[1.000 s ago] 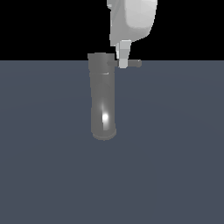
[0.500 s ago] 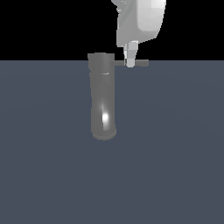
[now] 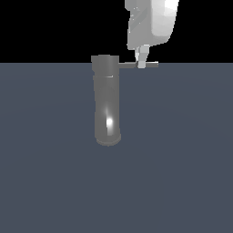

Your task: Turn on the faucet by rotating a designated handle.

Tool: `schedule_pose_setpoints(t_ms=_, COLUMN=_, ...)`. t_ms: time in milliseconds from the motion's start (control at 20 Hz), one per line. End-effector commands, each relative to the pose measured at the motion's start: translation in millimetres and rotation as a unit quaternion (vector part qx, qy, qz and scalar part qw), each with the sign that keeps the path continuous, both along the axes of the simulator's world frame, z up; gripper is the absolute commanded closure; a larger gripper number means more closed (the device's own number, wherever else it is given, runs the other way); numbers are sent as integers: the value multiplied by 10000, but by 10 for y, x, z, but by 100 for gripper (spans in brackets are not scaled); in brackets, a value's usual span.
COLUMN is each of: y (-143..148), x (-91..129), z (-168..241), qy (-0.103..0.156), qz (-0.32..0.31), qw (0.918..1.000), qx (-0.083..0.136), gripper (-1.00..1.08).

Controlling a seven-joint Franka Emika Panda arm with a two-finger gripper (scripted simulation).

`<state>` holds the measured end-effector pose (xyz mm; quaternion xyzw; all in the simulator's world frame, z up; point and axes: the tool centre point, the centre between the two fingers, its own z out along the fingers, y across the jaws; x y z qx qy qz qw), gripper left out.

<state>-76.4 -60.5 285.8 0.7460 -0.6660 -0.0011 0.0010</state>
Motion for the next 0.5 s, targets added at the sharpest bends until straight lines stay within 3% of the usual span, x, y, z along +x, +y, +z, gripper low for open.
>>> schedule_pose_setpoints(t_ms=0, y=-167, x=74, z=-2, qy=-14, qz=-105, qw=9999, qx=-2, gripper=108)
schedule_pose_setpoints(t_ms=450, y=-395, x=327, z=0, qy=-15, qz=-144, qw=9999, qx=0, gripper=108)
